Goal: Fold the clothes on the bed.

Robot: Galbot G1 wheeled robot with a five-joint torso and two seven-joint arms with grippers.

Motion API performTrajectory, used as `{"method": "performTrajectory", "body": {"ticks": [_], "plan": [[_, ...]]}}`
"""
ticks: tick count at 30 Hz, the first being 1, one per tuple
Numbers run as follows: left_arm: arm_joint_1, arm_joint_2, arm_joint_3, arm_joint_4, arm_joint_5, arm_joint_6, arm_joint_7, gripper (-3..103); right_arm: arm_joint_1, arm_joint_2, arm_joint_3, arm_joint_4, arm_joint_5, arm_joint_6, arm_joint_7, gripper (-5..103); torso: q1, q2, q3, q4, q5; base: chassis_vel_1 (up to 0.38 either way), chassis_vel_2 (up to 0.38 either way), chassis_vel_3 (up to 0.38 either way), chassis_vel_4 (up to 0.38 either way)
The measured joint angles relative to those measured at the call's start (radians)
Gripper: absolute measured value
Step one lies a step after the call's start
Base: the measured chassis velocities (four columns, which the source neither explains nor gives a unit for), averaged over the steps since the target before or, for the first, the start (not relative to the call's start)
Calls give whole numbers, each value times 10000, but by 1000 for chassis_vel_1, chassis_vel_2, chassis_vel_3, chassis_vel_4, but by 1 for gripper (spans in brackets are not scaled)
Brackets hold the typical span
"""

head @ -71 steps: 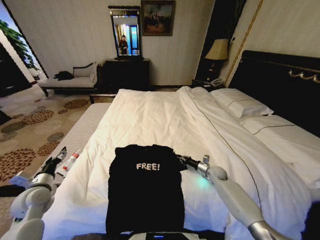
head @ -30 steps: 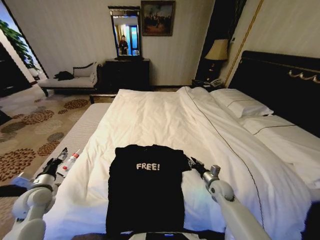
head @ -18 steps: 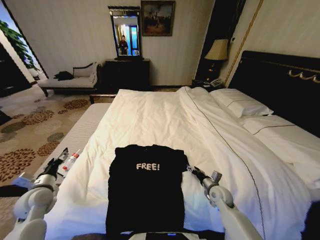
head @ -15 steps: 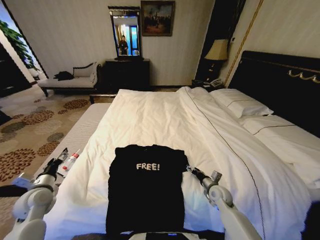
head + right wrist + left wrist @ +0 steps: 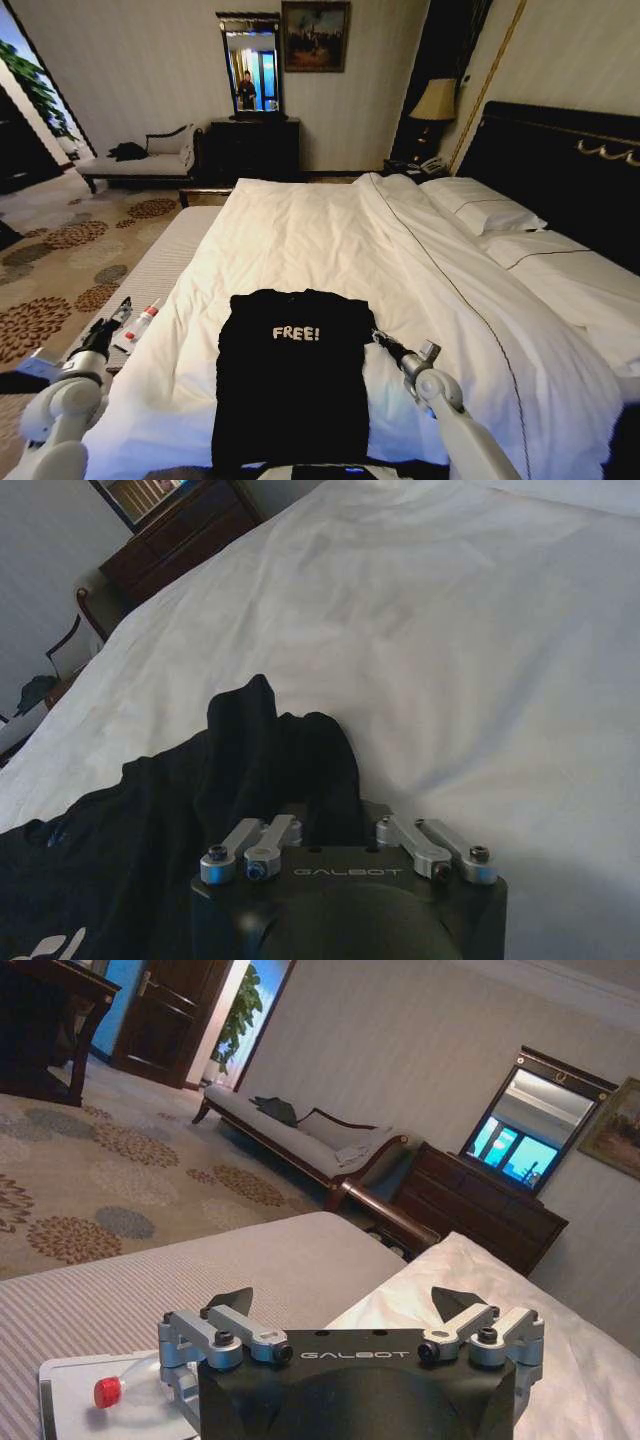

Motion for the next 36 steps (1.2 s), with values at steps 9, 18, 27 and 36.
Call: {"method": "performTrajectory", "body": {"ticks": [9,18,27,36], "plan": [[-30,-3,40,48,20,-15,1,100,-288,30,92,405,41,70,-72,2,0,0,0,0,0,0,0,0,0],[-103,37,65,90,15,-22,1,100,-1181,485,246,1416,-18,325,605,1,0,1,0,-1,-1,0,0,0,0],[-157,67,161,95,10,-22,1,100,-1732,1081,145,1911,-239,571,1328,1,0,0,0,-1,-1,0,0,0,0],[-125,99,95,130,-72,-36,12,100,-1909,1200,61,2290,-1463,1776,476,14,0,0,0,0,-1,0,0,0,0]]}}
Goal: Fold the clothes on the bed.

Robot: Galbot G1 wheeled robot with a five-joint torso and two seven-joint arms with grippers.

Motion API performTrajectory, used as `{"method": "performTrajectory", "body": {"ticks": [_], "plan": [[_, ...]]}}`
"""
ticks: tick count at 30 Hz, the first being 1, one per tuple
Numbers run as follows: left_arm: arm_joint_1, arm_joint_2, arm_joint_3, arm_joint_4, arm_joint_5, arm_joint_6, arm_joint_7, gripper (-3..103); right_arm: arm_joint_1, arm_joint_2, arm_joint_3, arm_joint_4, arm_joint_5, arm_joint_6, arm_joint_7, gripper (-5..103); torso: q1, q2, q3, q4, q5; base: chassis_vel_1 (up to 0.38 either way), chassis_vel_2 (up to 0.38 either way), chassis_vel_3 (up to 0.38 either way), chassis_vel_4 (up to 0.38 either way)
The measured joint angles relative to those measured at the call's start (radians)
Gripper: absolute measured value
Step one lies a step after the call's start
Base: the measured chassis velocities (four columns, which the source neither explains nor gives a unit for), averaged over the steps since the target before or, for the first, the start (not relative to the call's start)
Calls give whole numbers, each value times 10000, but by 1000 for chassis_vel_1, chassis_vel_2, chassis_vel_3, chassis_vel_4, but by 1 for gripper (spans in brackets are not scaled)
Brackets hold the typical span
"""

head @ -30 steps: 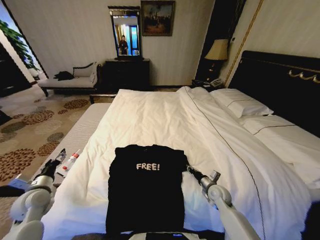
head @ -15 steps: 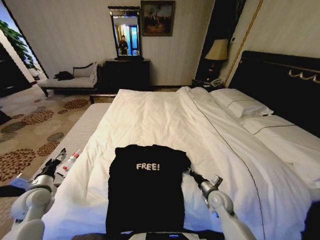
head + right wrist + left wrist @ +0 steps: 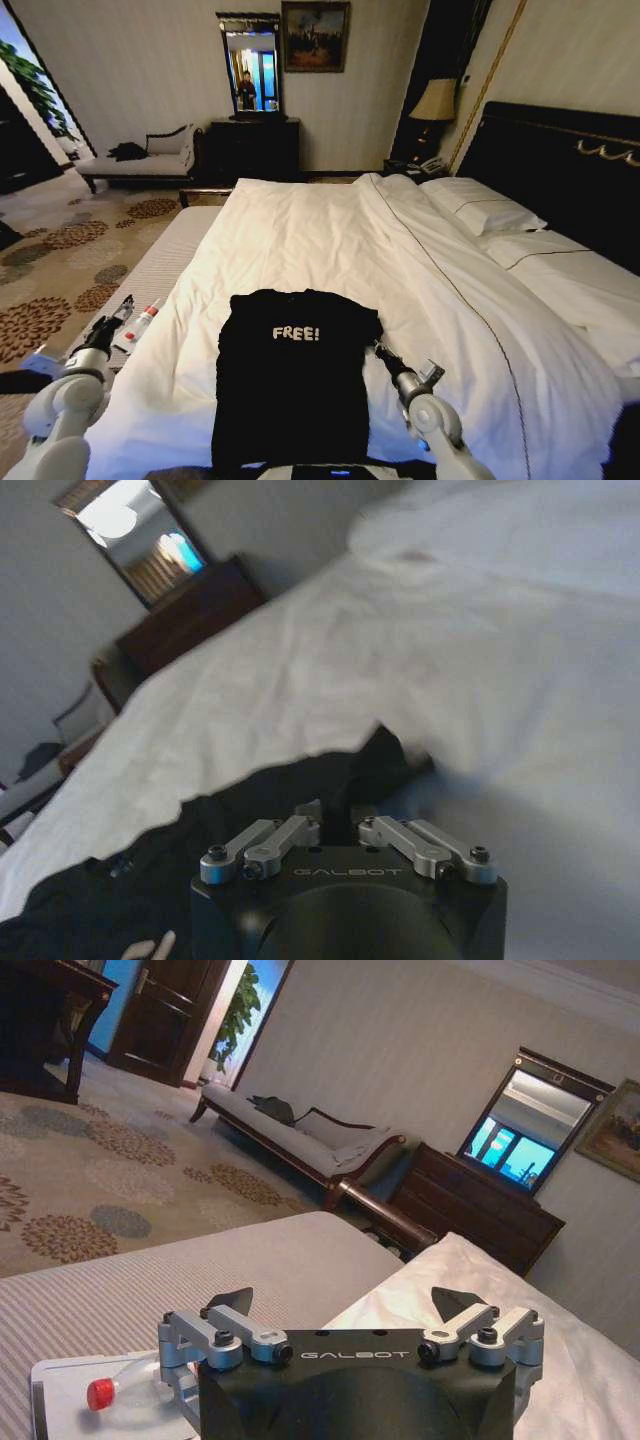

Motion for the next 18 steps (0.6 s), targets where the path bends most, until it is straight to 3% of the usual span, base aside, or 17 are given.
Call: {"method": "performTrajectory", "body": {"ticks": [5,7,10,11,17,18], "plan": [[48,-6,-46,26,-24,-25,30,100,-27,23,-1,-101,-538,585,-611,30,0,0,0,0,0,0,0,0,0],[60,-6,-58,38,-30,-32,41,100,-46,33,4,-122,-642,667,-640,36,0,0,0,0,1,0,0,0,0],[85,-5,-80,58,-43,-50,54,100,-83,84,51,-210,-740,777,-586,52,0,0,0,0,1,0,0,0,0],[85,-5,-80,58,-43,-50,54,100,-83,84,51,-210,-740,777,-586,52,0,0,0,0,1,0,0,0,0],[98,-8,-79,25,-46,-59,59,100,287,125,443,-469,374,457,445,79,0,0,0,0,1,0,0,0,0],[98,-8,-79,25,-46,-59,59,100,287,125,443,-469,374,457,445,79,0,0,0,0,1,0,0,0,0]]}}
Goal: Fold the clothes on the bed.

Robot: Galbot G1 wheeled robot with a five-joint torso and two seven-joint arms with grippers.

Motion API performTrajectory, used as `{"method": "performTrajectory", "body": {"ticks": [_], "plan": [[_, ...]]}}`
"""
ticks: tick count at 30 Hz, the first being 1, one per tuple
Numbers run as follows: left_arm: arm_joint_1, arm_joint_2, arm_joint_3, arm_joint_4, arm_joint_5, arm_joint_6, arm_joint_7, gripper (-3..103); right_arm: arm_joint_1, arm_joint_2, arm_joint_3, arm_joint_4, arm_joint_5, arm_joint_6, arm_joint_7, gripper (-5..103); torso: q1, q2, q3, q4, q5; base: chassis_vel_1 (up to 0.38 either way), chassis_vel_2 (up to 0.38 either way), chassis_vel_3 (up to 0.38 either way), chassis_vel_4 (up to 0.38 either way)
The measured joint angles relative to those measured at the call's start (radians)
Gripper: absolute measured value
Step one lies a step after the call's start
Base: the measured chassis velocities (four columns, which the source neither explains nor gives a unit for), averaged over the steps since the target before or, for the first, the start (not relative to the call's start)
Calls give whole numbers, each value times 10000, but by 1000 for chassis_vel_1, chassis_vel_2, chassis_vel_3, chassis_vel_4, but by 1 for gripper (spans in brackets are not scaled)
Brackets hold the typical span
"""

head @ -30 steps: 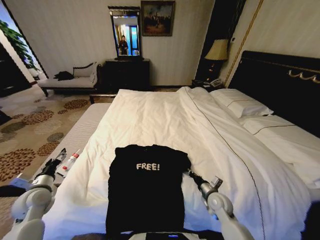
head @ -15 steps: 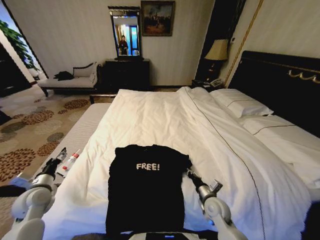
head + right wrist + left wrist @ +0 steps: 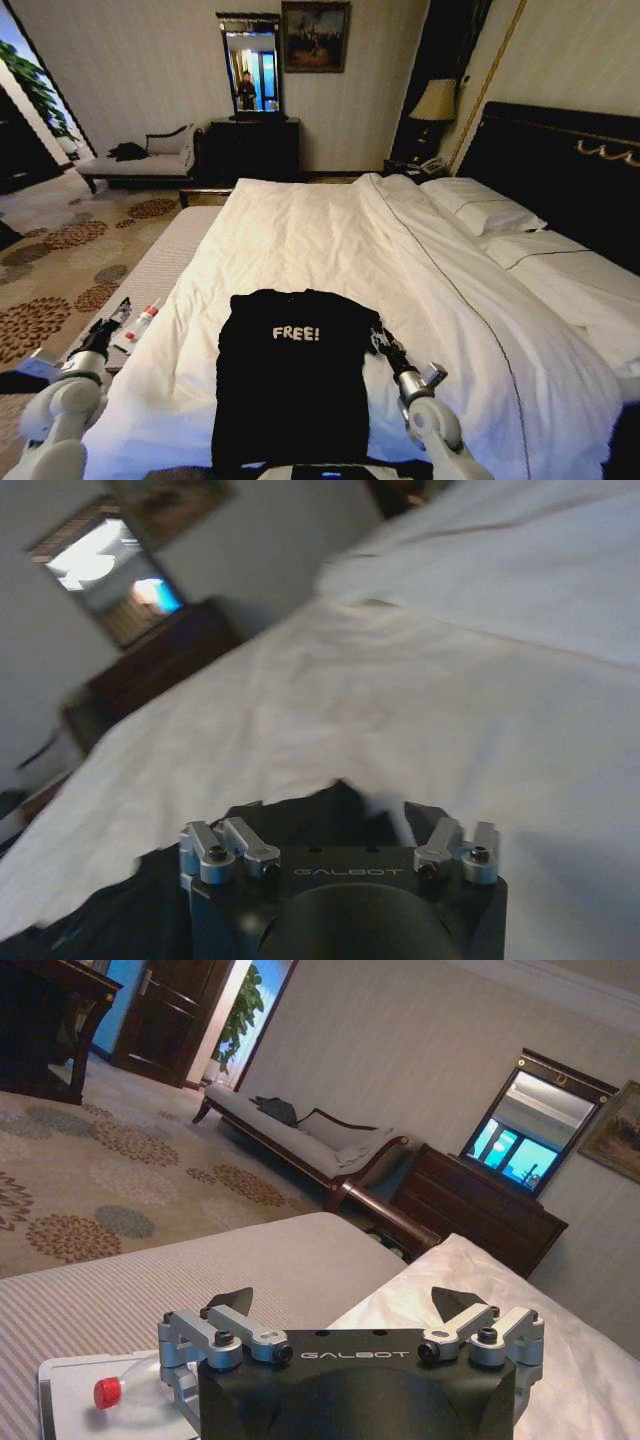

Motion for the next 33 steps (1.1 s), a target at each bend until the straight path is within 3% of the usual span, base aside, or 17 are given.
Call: {"method": "performTrajectory", "body": {"ticks": [1,3,4,6,12,25,33], "plan": [[0,1,3,-9,-2,-1,0,100,99,-8,105,-71,294,-168,242,79,0,0,0,0,0,0,0,0,0],[1,9,12,-23,-3,-1,0,100,331,-90,282,-264,1060,-517,597,90,0,0,0,0,1,0,0,0,0],[1,9,12,-23,-3,-1,0,100,331,-90,282,-264,1060,-517,597,90,0,0,0,0,1,0,0,0,0],[8,8,32,-44,-4,-1,0,100,550,-201,394,-446,1952,-774,707,98,0,-1,0,0,1,0,0,0,0],[38,-8,50,-110,16,-1,-2,100,993,-292,400,-795,3674,-1241,706,100,0,0,0,0,0,0,0,0,0],[93,6,-75,-145,23,1,-35,100,1367,-168,53,-1364,4277,-1678,652,100,0,-1,0,-1,0,0,0,0,0],[45,-33,21,-170,153,24,-64,100,2027,1,40,-1980,4955,-1083,-26,100,0,-1,1,0,1,0,0,0,0]]}}
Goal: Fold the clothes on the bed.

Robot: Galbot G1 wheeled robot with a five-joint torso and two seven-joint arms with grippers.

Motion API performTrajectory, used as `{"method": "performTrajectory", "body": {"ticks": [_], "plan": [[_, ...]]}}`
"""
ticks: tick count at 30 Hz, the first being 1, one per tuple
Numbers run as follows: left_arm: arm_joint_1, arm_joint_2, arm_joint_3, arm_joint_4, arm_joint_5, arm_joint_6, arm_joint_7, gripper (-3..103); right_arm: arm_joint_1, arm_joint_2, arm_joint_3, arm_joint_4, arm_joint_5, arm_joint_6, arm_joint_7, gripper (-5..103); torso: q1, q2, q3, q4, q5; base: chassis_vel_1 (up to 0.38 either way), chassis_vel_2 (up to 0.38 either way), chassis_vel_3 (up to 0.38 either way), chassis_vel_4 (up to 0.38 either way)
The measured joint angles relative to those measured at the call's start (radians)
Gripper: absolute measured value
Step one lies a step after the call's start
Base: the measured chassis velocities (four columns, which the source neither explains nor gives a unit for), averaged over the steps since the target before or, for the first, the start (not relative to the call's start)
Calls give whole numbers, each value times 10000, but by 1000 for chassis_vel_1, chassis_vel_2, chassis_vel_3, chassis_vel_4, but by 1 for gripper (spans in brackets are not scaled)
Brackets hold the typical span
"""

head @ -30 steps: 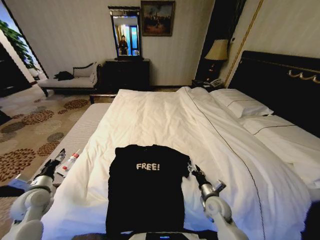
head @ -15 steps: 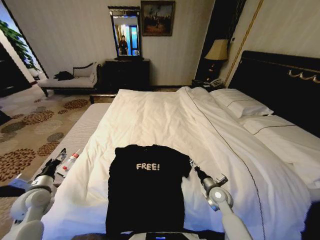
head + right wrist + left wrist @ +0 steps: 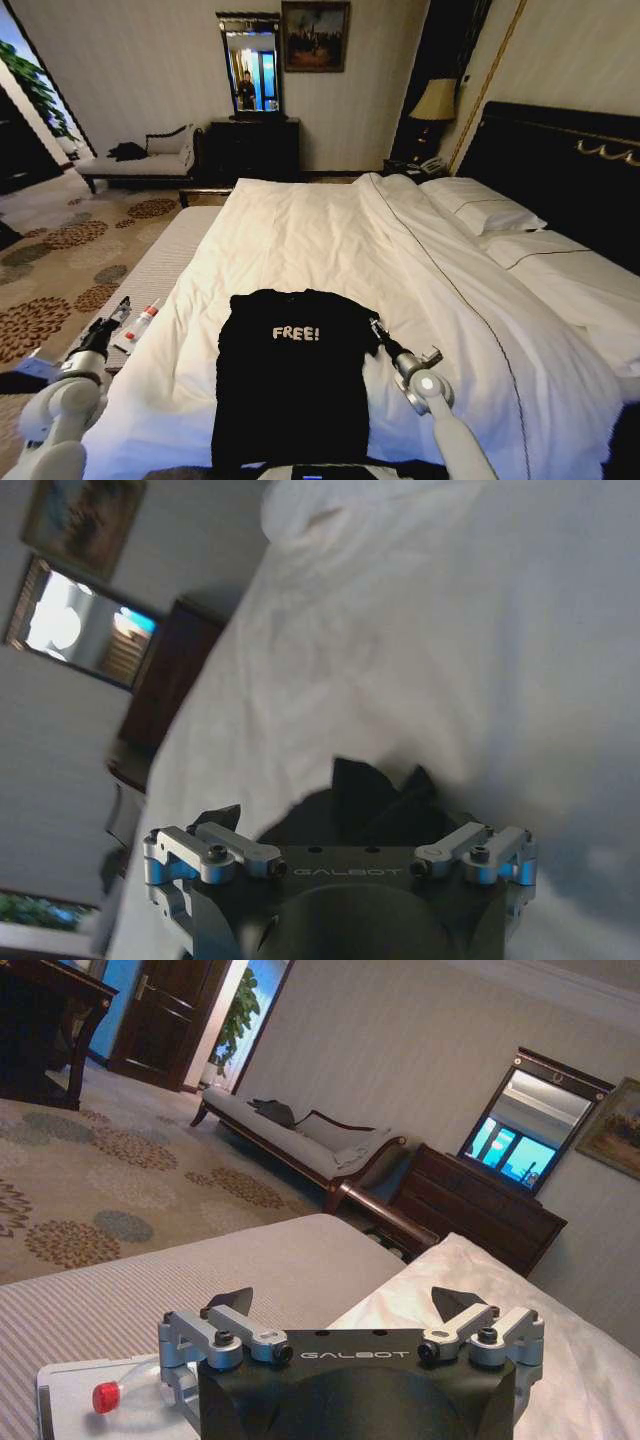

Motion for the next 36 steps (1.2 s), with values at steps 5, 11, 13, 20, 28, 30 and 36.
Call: {"method": "performTrajectory", "body": {"ticks": [5,11,13,20,28,30,36], "plan": [[-14,20,-8,0,4,7,-11,100,143,35,110,105,342,150,-207,100,0,0,0,-1,0,0,0,0,0],[-16,6,10,1,29,12,-14,100,193,14,499,712,748,295,-395,100,0,0,0,0,0,0,0,0,0],[-16,2,18,3,34,12,-14,100,193,-12,628,892,888,313,-441,100,0,0,0,0,0,0,0,0,0],[-14,15,29,-20,26,13,-14,100,105,-489,1673,1226,927,572,-685,100,0,0,0,0,-1,0,0,0,0],[-44,32,91,-9,155,43,-20,100,-591,-591,1671,1564,-969,824,-648,100,0,1,-1,-1,2,0,0,0,0],[18,7,258,32,535,177,-35,100,-824,-526,1543,1893,-1830,1063,-493,100,0,0,-1,-2,1,0,0,0,0],[608,-473,1219,-1290,65,894,35,100,-952,-624,1512,2494,-3533,1764,-220,100,0,1,-1,0,3,0,0,0,0]]}}
